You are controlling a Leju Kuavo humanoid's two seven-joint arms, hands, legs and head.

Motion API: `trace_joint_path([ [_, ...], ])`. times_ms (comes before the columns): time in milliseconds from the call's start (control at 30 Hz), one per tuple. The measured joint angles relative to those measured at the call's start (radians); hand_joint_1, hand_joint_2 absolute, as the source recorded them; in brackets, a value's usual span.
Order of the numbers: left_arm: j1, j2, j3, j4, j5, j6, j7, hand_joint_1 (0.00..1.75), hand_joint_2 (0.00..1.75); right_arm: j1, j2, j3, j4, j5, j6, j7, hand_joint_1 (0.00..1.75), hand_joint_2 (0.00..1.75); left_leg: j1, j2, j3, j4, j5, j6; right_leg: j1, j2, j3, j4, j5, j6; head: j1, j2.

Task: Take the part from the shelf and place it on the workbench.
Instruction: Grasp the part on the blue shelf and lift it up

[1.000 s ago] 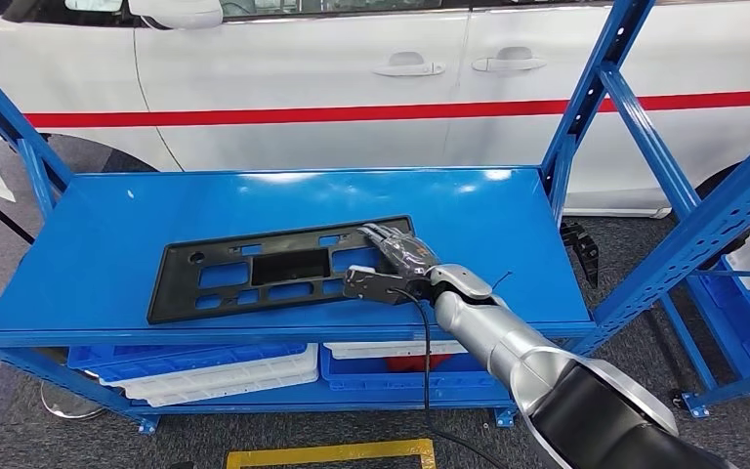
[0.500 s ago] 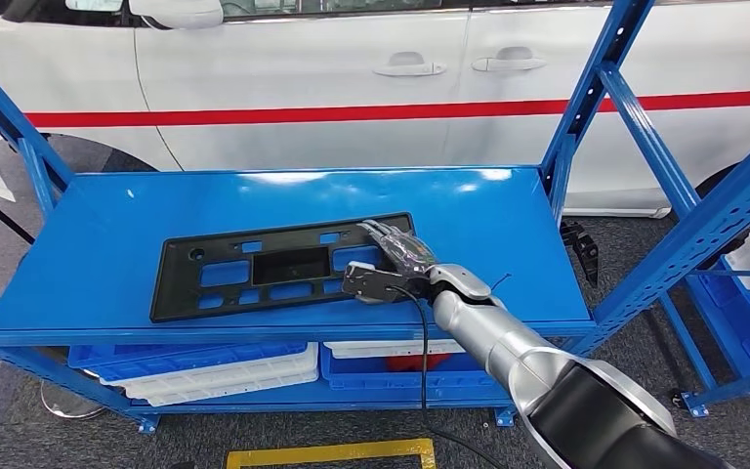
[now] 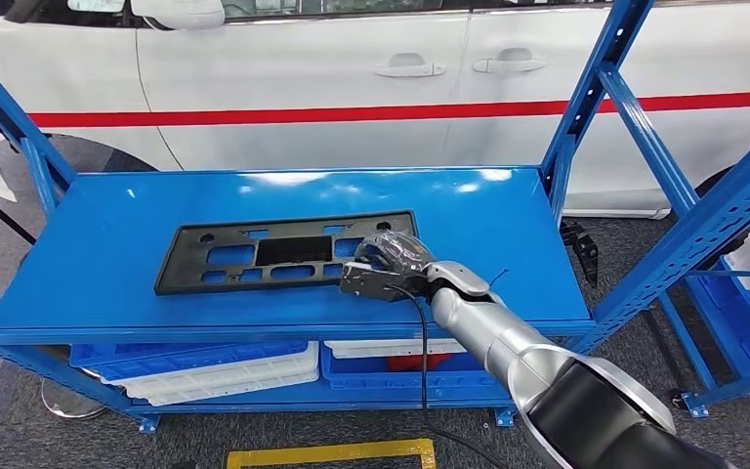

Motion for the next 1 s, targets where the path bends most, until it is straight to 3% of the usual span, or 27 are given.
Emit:
trace_joint_path([
  [1000,0.003,-0.002,0.000,0.000,-0.003,0.017,0.003,0.00,0.00,-0.001,0.001,-0.018,0.002,0.008,0.000,0.001,1.75,0.00,-0.004,-0.001,-0.008,0.000,0.001,0.002,-0.004,-0.001,-0.008,0.000,0.001,0.002,0.000,0.000],
])
